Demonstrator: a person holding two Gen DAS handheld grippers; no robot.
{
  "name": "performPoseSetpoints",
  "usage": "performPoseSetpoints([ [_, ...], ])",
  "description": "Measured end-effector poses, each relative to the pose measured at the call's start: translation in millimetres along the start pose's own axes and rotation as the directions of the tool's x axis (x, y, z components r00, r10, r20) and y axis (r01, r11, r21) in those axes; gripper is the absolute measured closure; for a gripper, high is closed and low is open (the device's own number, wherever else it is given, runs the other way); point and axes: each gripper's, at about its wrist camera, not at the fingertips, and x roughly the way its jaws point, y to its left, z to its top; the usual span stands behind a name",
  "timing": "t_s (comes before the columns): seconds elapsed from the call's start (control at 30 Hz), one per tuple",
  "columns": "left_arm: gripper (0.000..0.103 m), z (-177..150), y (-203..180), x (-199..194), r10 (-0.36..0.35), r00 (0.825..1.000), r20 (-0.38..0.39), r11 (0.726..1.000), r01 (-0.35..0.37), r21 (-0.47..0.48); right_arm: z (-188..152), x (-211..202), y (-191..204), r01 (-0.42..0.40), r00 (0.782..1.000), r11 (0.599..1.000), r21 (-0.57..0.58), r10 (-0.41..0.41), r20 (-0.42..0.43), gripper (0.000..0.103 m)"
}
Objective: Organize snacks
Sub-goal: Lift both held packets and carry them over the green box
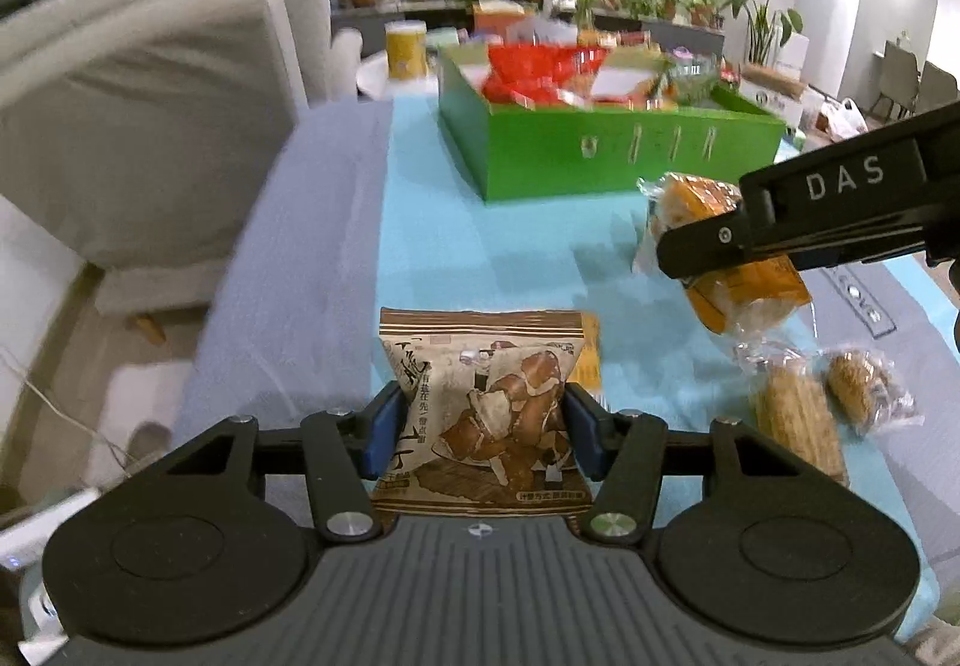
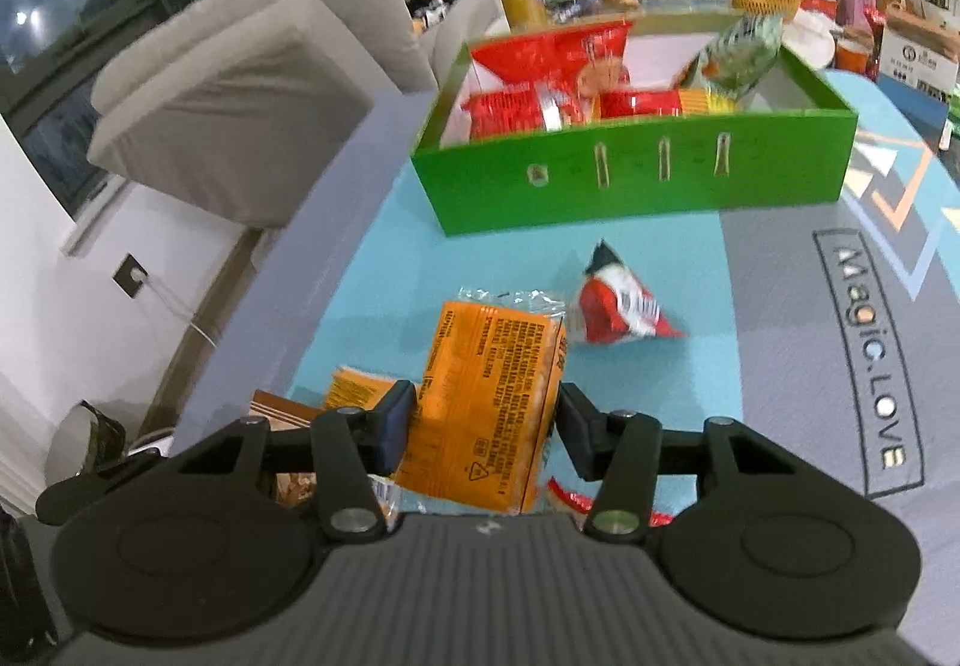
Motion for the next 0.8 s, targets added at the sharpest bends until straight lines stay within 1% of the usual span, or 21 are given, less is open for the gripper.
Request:
performPoseSetpoints([
  [0.2, 0.050, 17, -3, -17, -0.024, 0.998, 0.060, 1.000, 0.024, -0.006, 10, -13, -4, -0.015, 0.998, 1.000, 0.006, 0.014, 0.054, 0.052],
  [0.3, 0.050, 25, -7, -17, -0.032, 0.997, 0.075, 0.999, 0.032, -0.004, 14, -17, -11, -0.007, 0.997, 1.000, 0.019, 0.005, 0.072, 0.052],
  [0.43, 0.050, 38, -12, -15, -0.057, 0.995, 0.087, 0.998, 0.059, -0.021, 20, -22, -23, 0.007, 0.996, 0.999, 0.033, -0.010, 0.091, 0.052],
  [0.57, 0.050, 54, -23, -11, -0.072, 0.991, 0.109, 0.997, 0.072, 0.001, 28, -27, -35, 0.019, 0.994, 0.999, 0.041, -0.023, 0.111, 0.052],
  [0.67, 0.050, 69, -30, -6, -0.099, 0.988, 0.120, 0.995, 0.100, -0.001, 36, -30, -44, 0.023, 0.991, 0.998, 0.052, -0.029, 0.129, 0.052],
  [0.8, 0.050, 90, -37, 5, -0.147, 0.978, 0.149, 0.988, 0.152, -0.020, 48, -31, -56, 0.038, 0.988, 0.997, 0.066, -0.048, 0.147, 0.052],
])
